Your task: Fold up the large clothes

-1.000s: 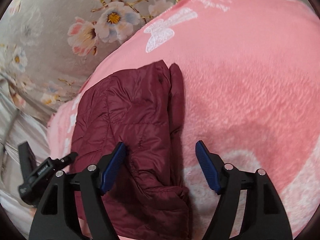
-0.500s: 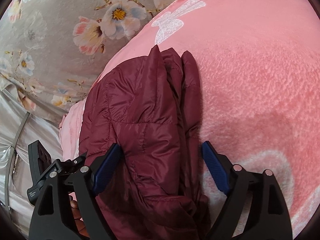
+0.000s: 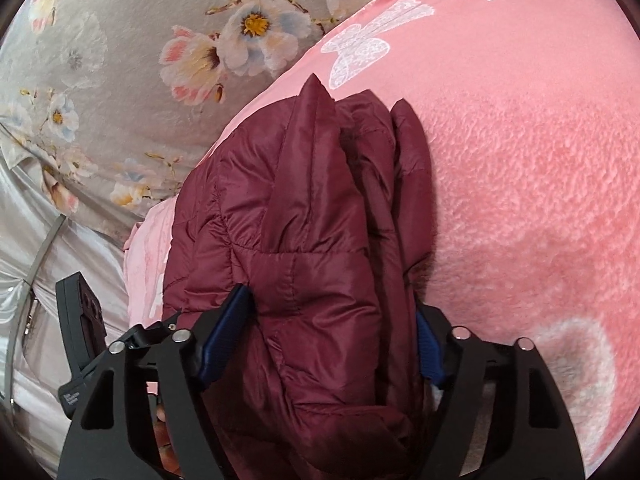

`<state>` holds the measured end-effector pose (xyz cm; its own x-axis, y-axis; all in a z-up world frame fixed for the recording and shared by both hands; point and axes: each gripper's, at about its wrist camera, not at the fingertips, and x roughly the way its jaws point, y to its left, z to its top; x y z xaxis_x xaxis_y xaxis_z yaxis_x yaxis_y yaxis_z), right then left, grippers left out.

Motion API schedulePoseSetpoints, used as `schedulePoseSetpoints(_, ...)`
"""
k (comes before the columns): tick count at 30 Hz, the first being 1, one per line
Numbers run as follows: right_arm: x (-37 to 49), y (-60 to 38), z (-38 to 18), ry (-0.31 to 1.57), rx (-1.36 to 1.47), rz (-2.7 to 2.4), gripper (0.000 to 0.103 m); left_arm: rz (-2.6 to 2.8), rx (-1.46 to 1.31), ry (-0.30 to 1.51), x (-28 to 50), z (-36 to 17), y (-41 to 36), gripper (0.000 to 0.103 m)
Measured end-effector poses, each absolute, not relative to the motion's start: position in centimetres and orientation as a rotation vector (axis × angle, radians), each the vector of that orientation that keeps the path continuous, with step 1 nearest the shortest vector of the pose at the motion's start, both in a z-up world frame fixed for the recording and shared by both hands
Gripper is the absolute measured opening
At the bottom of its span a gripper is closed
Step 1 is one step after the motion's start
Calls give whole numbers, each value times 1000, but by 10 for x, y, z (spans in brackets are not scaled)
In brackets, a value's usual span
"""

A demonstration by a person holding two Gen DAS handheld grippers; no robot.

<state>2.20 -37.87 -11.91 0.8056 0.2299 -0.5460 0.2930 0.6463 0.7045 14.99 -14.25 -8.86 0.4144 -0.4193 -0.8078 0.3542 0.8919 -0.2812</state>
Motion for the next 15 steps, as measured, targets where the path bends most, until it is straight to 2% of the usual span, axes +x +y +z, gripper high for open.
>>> schedulePoseSetpoints(3,21,-379,-118,654,902,-30,53,-491,-49,1028,147,-84,-144,95)
schedulePoseSetpoints(5,17,-378,-111,648,893,-35,34,-493,-29,1011,143,-78,-147,84)
schedulePoseSetpoints(7,12,-378,-104,641,889,-42,26,-498,13,981,136,-69,-149,74)
schedulePoseSetpoints(8,11,-376,-99,637,883,-47,23,-504,30,967,132,-65,-150,66)
schedulePoseSetpoints(9,8,-374,-93,631,869,-56,22,-516,49,946,128,-58,-151,61)
schedulePoseSetpoints(11,2,-367,-80,610,830,-72,20,-548,60,916,122,-46,-151,42)
schedulePoseSetpoints(13,-3,-361,-66,585,803,-78,19,-593,52,891,115,-30,-149,35)
schedulePoseSetpoints(15,-10,-355,-52,557,777,-83,19,-624,38,861,110,-15,-144,33)
